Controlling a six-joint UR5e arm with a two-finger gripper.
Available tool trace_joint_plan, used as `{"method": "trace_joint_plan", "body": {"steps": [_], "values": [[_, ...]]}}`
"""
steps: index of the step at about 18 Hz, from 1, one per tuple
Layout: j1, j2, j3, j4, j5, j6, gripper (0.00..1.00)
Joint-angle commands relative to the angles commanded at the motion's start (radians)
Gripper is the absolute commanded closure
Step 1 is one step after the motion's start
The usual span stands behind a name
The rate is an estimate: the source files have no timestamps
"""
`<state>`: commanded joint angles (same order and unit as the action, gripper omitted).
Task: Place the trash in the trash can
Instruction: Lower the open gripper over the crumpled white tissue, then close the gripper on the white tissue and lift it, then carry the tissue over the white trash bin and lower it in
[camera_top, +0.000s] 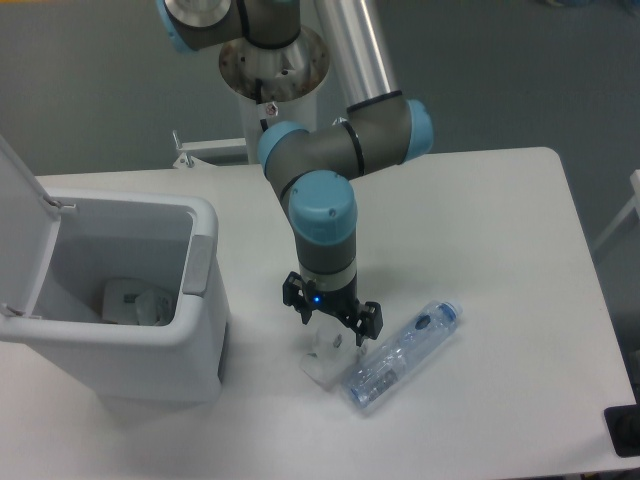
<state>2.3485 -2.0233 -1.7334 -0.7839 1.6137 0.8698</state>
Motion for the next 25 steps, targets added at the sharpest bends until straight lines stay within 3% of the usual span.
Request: {"method": "trace_joint_plan", "body": {"steps": [1,2,9,11,16,18,25], "values": [[0.0,0.002,0.003,0.0,-0.002,0.003,0.75],[0.002,0.006,0.008,-0.002,-0.002,0.006,1.0],[0.024,0.012,0.034,-0.017,-0.018,-0.028,1.0],[0.05,0.021,0.038,-0.028,-0.073,-0.029,1.0],[0.155,0.052,0.127,-0.23,-0.398,-0.031,1.0],[0.179,0.052,0.153,-0.273,-0.484,-0.031,1.0],[0.225,0.078,0.185,-0.267,-0.587,-0.029,1.0]]}}
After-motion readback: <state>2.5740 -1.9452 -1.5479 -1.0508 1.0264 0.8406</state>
